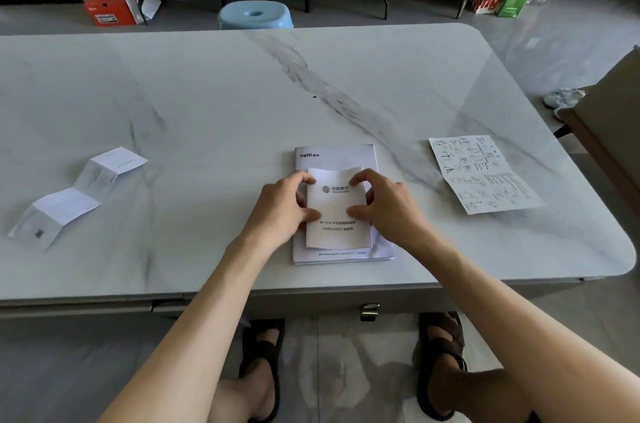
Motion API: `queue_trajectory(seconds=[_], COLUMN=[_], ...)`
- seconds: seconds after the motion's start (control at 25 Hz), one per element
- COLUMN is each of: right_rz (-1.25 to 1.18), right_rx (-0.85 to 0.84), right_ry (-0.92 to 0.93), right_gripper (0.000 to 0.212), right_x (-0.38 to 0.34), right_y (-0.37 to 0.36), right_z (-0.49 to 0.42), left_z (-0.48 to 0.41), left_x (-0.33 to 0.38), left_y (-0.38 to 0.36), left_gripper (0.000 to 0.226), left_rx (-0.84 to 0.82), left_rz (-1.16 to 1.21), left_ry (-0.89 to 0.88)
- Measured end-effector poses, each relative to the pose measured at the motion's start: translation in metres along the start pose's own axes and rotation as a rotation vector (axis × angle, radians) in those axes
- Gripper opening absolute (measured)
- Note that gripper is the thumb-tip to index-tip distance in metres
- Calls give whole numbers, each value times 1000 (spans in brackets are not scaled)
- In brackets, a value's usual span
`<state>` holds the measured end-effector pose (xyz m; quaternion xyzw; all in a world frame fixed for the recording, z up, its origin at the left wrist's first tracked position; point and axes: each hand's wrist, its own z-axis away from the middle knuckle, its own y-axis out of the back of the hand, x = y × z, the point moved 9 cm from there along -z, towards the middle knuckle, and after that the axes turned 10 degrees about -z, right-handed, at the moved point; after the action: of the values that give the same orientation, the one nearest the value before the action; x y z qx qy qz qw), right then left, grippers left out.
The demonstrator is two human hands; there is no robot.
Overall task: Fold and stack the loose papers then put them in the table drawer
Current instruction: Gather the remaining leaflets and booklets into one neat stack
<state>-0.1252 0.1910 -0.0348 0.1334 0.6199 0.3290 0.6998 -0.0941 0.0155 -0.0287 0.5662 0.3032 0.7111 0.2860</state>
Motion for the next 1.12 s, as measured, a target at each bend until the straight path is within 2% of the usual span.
queue_trajectory(seconds=[0.2, 0.36, 0.52, 0.6, 0.68, 0.76, 0.8, 0.88, 1.0, 1.12], right_rz=[93, 287, 247, 284, 455, 597, 613, 568, 582, 633], right_rx=[11, 63, 58, 164, 308, 338, 324, 273, 247, 255], right_ry=[53, 126, 162, 195, 117, -119, -240, -379, -313, -214], right_gripper=[44, 49, 47, 45, 52, 64, 67, 68, 65, 62], right_x=[-3, -10, -8, -7, 7, 39, 56, 78, 78, 66], right_y=[-3, -4, -1, 24, 60, 90, 100, 105, 102, 99], right_z=[-1, 4, 5, 6, 6, 4, 5, 8, 8, 8], left_z=[2, 2, 0, 0, -4, -9, -10, -9, -7, -9], left_x=[5, 12, 13, 15, 13, 12, 13, 11, 6, 3], left_y=[0, -5, -14, -17, -15, -4, 4, 18, 27, 25], left_gripper=[56, 76, 84, 85, 88, 88, 83, 58, 26, 17], left_rx=[20, 55, -19, -49, -56, 2, 56, 164, 247, 247], left_rz=[-89, -482, -640, -659, -582, -386, -253, -31, 87, 247], left_ry=[-24, -111, -173, -200, -182, -147, -140, -89, 11, 38])
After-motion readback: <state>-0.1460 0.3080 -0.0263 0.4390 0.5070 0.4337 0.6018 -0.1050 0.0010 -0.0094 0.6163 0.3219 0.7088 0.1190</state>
